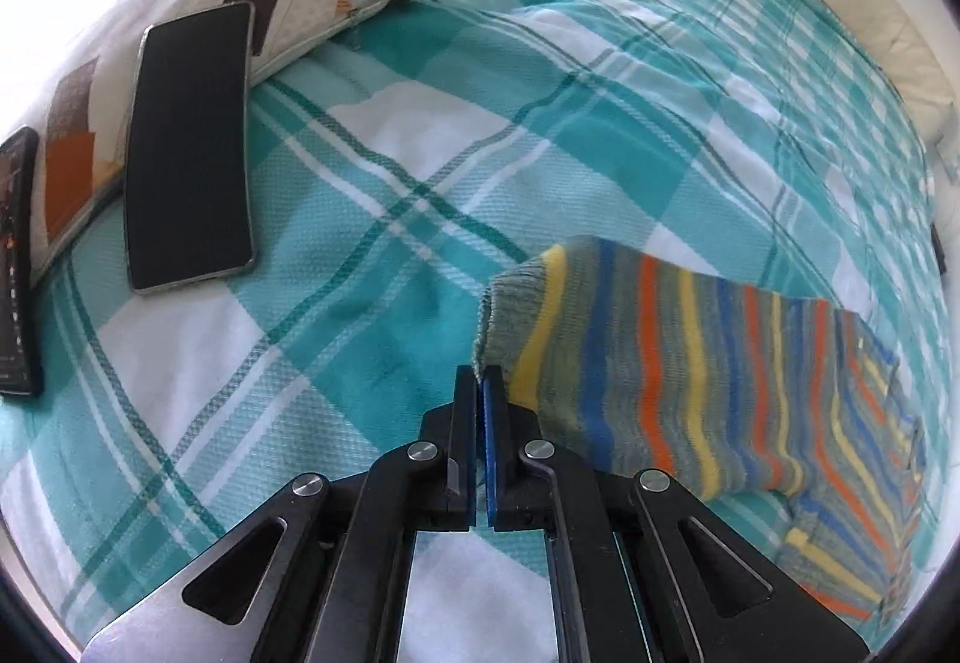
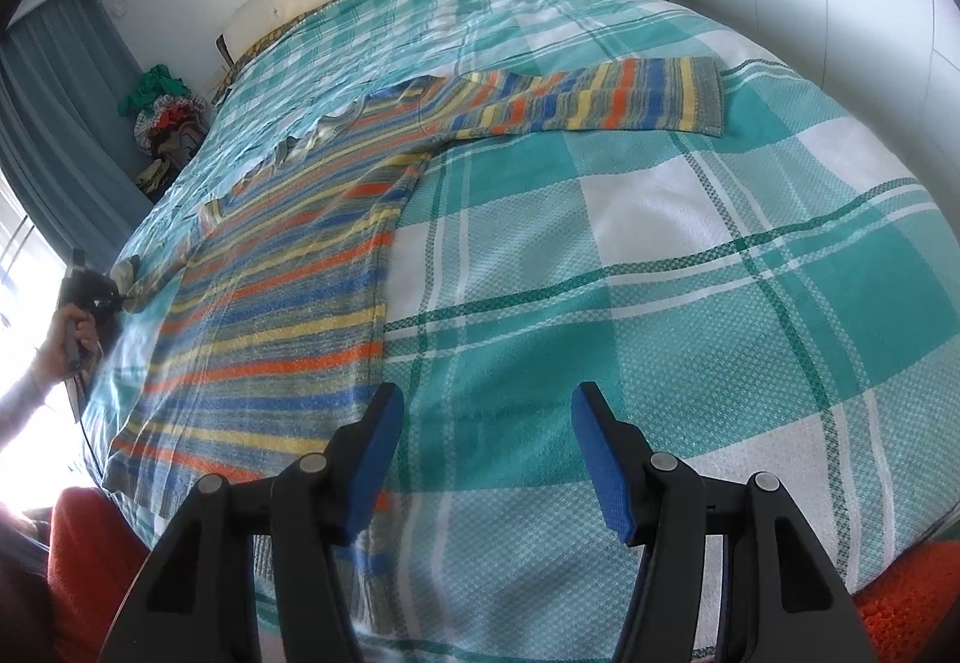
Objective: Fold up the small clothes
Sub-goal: 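Fold the held sleeve across the sweater body and open the left tool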
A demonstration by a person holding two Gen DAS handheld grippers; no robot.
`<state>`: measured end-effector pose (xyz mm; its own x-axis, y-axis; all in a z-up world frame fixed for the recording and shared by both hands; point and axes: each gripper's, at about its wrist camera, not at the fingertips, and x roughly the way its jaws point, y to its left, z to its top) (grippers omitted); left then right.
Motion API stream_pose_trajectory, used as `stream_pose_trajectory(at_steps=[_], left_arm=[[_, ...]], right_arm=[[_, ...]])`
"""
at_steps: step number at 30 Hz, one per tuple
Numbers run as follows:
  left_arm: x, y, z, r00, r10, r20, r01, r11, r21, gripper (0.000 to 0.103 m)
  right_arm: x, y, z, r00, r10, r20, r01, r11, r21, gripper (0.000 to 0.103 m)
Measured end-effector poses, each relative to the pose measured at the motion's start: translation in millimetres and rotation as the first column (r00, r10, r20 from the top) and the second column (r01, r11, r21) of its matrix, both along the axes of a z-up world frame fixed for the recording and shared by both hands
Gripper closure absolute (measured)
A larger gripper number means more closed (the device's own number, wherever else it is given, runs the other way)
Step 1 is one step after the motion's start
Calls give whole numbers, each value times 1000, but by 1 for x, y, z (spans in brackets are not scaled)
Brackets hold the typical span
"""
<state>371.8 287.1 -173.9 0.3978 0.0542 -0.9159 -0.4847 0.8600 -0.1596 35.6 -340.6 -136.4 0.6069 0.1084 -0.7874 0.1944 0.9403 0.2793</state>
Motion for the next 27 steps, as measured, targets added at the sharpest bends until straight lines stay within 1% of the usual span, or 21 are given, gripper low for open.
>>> stream_pose_trajectory(at_steps=[2,3,4,5,6,7,8,9,11,12,14,15,17,18,19,20,21,22,23,25,27], left_arm=[[0,6,-6,1000,-9,-1,9,1000,-25,103],[1,5,-7,999,-34,-2,34,998,-46,103],[2,3,-6,999,-52,0,52,997,-50,98],[-1,3,-2,999,-50,2,50,998,-26,95],[-7,7,3,1000,-24,7,24,1000,4,86],[-12,11,6,1000,2,12,-3,1000,15,65],[-22,18,12,998,40,43,-40,999,14,56],[-26,22,16,996,54,70,-54,999,7,48],[-27,27,20,994,35,103,-32,999,-31,44],[-23,27,19,994,13,107,-7,998,-57,40],[-13,25,15,994,-19,105,28,996,-82,28],[-7,24,9,995,-40,95,50,993,-109,25],[8,20,0,994,-65,85,76,987,-142,27],[17,17,-2,992,-80,95,94,983,-157,32],[21,15,-1,989,-93,111,111,980,-168,41],[28,13,1,985,-109,135,133,974,-181,47],[31,12,4,982,-115,149,141,973,-182,66],[33,13,6,980,-114,163,143,974,-178,101],[34,15,8,982,-93,164,120,980,-158,98],[27,24,12,984,-27,175,45,994,-99,101],[24,33,8,986,13,166,3,996,-93,101]], right_arm=[[0,2,-1,1000,8,-4,-8,1000,-6,45],[1,3,-1,1000,13,-7,-13,1000,-8,45],[1,3,-2,1000,16,-10,-16,1000,-9,45],[2,4,-2,1000,19,-11,-19,1000,-11,45],[2,5,-2,1000,21,-9,-21,1000,-12,45],[2,5,-2,1000,20,-7,-20,1000,-13,45],[2,4,-1,1000,18,-4,-18,1000,-12,45],[2,4,-1,1000,16,-1,-16,1000,-12,45],[2,3,-1,1000,14,1,-14,1000,-12,45],[2,3,-2,1000,16,-3,-16,1000,-11,45],[3,4,-3,1000,21,-14,-22,1000,-14,45],[3,5,-4,1000,25,-19,-25,1000,-16,45],[3,7,-5,999,29,-26,-30,999,-27,45],[3,9,-5,999,32,-31,-33,999,-36,45],[3,11,-5,999,36,-36,-38,998,-47,45],[4,12,-6,998,39,-42,-42,998,-56,45],[5,15,-7,998,45,-51,-48,997,-67,45],[6,16,-9,997,48,-58,-53,996,-74,45],[7,17,-10,996,53,-66,-58,995,-83,45],[10,19,-12,996,57,-74,-64,994,-88,45],[13,20,-13,995,61,-76,-67,994,-87,45]])
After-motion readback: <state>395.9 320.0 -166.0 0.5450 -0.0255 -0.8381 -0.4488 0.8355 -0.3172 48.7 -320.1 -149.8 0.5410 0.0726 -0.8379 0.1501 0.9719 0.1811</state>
